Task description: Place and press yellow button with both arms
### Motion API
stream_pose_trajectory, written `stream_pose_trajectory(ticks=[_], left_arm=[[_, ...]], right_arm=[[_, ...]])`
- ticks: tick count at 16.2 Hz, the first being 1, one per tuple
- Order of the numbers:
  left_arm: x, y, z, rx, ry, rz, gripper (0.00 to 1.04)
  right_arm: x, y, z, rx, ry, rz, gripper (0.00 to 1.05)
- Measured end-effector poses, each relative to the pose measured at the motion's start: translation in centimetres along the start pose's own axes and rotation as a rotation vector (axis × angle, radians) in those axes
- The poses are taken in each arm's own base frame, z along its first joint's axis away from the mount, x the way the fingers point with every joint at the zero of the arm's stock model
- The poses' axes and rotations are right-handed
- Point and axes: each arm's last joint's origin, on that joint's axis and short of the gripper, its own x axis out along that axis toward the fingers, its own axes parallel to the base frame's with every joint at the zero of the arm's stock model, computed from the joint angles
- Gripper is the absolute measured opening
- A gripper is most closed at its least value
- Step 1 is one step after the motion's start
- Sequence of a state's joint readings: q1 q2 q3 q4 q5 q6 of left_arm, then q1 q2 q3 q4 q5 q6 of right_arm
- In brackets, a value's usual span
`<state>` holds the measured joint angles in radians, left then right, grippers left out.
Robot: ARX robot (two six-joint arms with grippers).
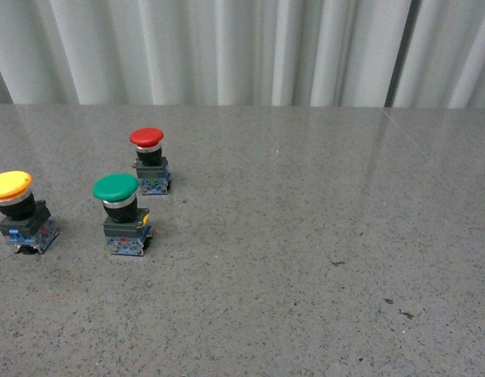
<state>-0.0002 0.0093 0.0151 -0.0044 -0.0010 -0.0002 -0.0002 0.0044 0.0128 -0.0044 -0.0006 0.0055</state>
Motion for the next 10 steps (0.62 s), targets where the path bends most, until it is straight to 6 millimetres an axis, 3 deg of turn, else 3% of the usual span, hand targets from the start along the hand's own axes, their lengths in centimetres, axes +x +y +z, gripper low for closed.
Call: stream_pose_trajectory(ticks=[10], left_arm=[[0.00, 0.00, 0.00, 0.000, 0.000, 0.000, 0.98]], right_arm=[[0.00, 0.00, 0.00, 0.000, 0.000, 0.000, 0.98]])
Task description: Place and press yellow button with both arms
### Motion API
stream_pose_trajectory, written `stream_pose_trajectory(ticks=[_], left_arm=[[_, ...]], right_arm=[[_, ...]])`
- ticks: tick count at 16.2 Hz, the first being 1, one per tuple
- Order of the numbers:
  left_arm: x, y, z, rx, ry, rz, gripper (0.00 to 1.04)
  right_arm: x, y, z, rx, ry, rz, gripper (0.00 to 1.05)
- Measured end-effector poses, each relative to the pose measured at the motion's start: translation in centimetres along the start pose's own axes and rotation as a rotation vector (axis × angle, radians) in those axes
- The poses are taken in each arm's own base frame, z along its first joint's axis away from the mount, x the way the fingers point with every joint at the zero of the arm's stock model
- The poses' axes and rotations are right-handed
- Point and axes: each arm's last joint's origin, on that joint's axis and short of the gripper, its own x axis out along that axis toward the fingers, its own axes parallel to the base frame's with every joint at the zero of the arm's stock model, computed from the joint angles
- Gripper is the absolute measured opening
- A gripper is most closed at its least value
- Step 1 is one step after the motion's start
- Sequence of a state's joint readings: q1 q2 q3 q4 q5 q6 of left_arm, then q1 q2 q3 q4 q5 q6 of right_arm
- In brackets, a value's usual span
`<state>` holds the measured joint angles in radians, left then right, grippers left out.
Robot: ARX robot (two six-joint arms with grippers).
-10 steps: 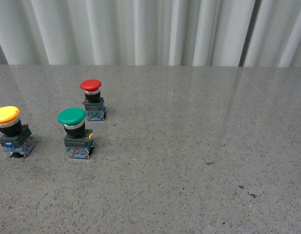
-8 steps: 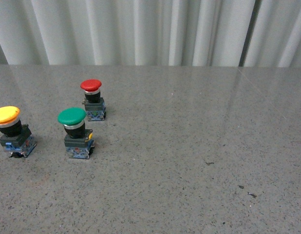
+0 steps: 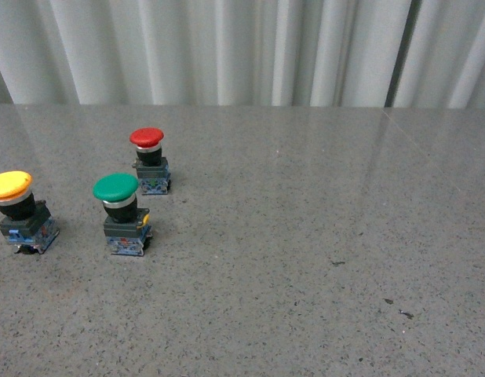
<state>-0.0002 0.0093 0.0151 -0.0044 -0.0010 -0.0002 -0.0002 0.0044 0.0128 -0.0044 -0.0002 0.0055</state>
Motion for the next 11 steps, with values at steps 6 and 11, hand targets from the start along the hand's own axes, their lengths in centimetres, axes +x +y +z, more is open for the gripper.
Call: stream_pose_trajectory(ticks=[6, 11], left_arm=[[0.0, 0.0, 0.0, 0.000, 0.000, 0.000, 0.98], [5.6, 0.9, 5.6, 0.029, 0.117, 0.282, 0.98]], right_arm=[[0.0, 0.0, 0.0, 0.000, 0.000, 0.000, 0.98], [0.0, 0.0, 0.0, 0.000, -0.001, 0.000, 0.98]])
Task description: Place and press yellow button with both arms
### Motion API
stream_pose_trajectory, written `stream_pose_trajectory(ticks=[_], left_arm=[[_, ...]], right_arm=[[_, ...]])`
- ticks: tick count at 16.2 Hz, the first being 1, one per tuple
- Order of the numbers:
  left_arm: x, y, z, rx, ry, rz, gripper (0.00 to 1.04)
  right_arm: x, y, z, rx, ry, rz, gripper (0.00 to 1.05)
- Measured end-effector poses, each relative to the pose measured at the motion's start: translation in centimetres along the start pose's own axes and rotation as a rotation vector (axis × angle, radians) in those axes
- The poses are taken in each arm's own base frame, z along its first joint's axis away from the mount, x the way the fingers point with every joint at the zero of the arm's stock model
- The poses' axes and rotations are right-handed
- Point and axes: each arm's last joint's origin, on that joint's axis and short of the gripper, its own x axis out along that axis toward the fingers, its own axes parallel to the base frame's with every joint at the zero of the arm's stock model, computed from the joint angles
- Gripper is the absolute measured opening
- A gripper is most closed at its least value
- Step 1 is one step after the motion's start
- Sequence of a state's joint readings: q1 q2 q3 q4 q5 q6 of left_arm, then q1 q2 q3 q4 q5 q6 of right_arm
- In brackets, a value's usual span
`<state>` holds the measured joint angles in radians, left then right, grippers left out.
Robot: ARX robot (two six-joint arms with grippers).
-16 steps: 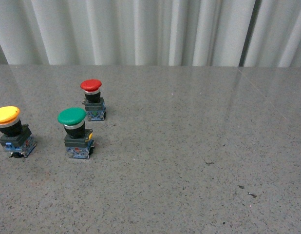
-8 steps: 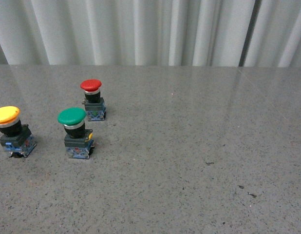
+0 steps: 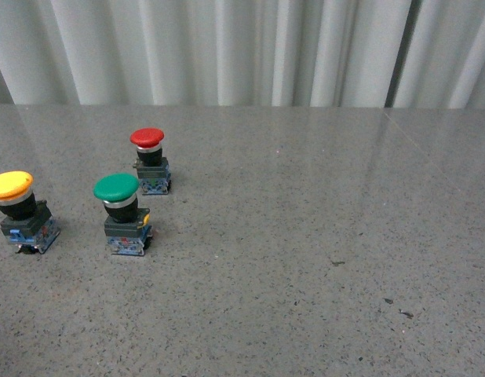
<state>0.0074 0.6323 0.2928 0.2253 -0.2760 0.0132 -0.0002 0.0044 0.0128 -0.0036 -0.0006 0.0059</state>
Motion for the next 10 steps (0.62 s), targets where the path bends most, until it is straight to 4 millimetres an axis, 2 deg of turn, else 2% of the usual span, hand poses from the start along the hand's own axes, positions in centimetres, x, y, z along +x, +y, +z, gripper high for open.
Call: stream_pose_trajectory(ticks=[1, 2, 3, 10], left_arm=[[3.3, -1.0, 1.7, 0.051, 0.025, -0.090, 0.98], [5.6, -1.7, 1.8, 0.083, 0.081, -0.124, 0.98], [6.7, -2.2, 1.5, 0.092, 0.128, -0.153, 0.98], [9.2, -3.4, 1.2, 0.105, 0.206, -0.219, 0.98]], right_arm=[[0.0, 0.0, 0.0, 0.000, 0.001, 0.000, 0.98], [0.0, 0.0, 0.0, 0.000, 0.001, 0.000, 0.98], [0.0, 0.0, 0.0, 0.000, 0.001, 0.000, 0.98], [0.0, 0.0, 0.0, 0.000, 0.001, 0.000, 0.98]])
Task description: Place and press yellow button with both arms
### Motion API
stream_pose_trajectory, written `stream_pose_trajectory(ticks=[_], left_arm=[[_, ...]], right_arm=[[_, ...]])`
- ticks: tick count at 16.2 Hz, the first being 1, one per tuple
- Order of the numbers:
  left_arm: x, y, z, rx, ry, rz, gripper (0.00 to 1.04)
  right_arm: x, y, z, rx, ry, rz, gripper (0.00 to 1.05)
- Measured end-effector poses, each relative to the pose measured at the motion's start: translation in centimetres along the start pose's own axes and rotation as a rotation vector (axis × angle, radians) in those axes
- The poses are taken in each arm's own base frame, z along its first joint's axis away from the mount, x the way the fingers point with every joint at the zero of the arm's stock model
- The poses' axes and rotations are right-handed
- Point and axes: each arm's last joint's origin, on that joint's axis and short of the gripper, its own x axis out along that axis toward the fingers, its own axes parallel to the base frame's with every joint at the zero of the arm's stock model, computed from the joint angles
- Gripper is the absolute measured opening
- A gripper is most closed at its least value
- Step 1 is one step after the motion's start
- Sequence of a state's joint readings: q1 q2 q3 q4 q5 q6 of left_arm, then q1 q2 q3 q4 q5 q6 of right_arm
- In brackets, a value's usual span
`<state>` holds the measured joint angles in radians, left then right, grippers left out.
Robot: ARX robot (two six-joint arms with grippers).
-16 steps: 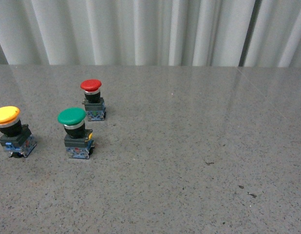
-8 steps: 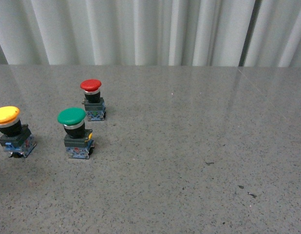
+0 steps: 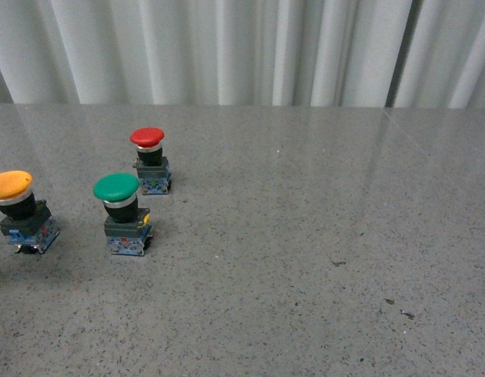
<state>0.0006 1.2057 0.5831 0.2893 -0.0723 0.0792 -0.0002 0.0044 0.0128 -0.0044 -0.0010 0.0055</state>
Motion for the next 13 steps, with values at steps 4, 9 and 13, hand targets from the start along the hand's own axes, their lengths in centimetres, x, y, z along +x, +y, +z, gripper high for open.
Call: stream_pose_trajectory(ticks=[4, 9, 13], left_arm=[[3.9, -1.2, -1.2, -0.007, 0.120, -0.099, 0.98], [5.1, -1.8, -3.4, -0.001, 0.191, -0.125, 0.98], [5.2, -1.7, -4.5, -0.004, 0.211, -0.140, 0.98]], right_arm=[[0.0, 0.0, 0.0, 0.000, 0.000, 0.000, 0.98], [0.0, 0.0, 0.0, 0.000, 0.000, 0.000, 0.98], [0.0, 0.0, 0.0, 0.000, 0.000, 0.000, 0.98]])
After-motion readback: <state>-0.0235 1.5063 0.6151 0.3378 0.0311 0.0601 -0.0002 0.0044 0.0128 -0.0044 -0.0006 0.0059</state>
